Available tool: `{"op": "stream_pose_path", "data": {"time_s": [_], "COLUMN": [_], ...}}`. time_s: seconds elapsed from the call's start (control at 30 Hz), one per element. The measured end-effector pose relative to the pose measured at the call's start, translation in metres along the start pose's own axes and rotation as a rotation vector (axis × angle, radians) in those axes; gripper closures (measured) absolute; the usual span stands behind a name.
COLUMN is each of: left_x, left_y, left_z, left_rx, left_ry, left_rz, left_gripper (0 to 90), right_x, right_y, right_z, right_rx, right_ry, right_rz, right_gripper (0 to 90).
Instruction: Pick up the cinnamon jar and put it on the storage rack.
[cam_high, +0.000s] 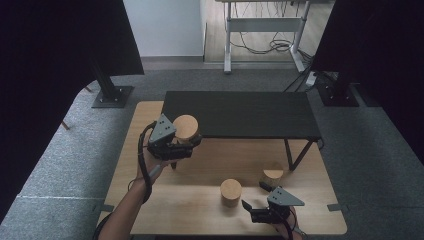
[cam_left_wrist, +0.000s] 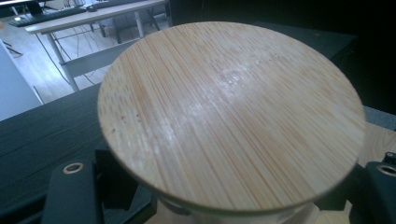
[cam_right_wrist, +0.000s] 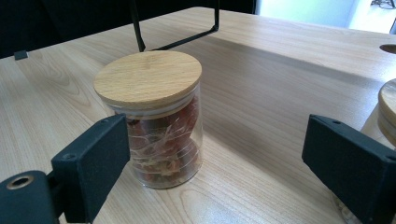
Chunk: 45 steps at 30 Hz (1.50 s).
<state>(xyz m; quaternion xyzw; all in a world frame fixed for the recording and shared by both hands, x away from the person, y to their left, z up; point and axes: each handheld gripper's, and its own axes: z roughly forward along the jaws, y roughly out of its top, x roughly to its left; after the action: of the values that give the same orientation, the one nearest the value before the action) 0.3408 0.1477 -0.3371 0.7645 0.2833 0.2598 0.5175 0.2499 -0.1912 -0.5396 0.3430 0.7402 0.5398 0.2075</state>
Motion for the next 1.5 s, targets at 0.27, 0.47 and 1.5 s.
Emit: {"op": "stream_pose_path", "data": {"time_s": [0.27, 0.47, 1.5], "left_x": [0.003, 0.005, 0.028], "left_y": [0.004, 0.008, 0.013], "left_z": [0.005, 0.012, 0.041], "left_rx": [-0.008, 0.000, -0.008], "left_ry": [0.012, 0.012, 0.104], "left_rz": [0.000, 0.003, -0.006], "left_gripper": [25.5, 25.5, 25.5], "right_x": [0.000, 0.001, -0.002], "right_y": [0.000, 0.000, -0.001], "right_z": [0.000, 0.000, -0.001], "right_rx": [0.000, 0.001, 0.004], "right_ry": [0.001, 0.004, -0.005], "right_rz": [-0.002, -0.004, 0.000], "right_gripper": [7.1, 7.0, 7.0]}}
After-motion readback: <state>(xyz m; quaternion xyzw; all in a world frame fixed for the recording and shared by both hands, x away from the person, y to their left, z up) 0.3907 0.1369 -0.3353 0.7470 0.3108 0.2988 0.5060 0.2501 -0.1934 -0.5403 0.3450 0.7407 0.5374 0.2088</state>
